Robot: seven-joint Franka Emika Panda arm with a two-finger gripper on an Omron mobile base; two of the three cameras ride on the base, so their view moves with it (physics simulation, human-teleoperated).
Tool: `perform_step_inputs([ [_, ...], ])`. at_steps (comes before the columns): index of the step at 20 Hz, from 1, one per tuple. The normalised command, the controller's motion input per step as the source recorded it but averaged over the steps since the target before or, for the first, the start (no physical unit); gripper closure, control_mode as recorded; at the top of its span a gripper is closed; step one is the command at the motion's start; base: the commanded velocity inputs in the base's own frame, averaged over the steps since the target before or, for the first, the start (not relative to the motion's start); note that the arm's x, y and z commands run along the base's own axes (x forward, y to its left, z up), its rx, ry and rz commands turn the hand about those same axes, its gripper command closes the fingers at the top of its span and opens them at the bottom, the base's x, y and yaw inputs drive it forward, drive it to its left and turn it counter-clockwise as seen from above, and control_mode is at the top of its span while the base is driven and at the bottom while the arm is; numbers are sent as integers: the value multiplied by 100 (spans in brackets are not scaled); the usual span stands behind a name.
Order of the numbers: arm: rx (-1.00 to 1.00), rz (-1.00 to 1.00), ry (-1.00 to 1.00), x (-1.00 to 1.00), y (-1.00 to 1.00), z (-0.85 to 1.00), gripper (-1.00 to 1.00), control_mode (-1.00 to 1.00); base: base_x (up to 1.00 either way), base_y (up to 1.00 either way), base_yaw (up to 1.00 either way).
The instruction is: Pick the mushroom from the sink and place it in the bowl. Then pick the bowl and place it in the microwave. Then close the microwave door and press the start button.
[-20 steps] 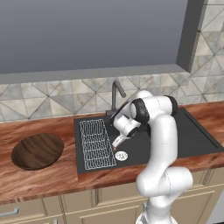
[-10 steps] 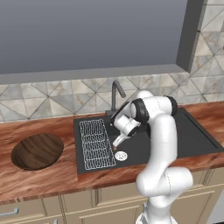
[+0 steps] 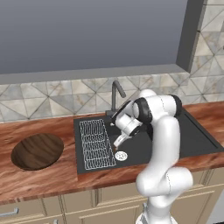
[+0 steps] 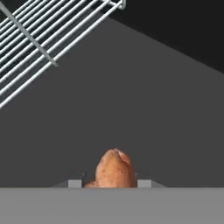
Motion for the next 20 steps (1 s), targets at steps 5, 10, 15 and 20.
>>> perform_step_inputs([
  [5,0,-13,9,-64,-12,62,100,-100,0,0,0],
  [10,0,-18,17,-64,-17,95,100,-100,0,0,0],
  [15,0,-19,17,-63,-8,100,100,-100,0,0,0],
  [20,0,-13,1,-86,0,99,100,-100,0,0,0],
])
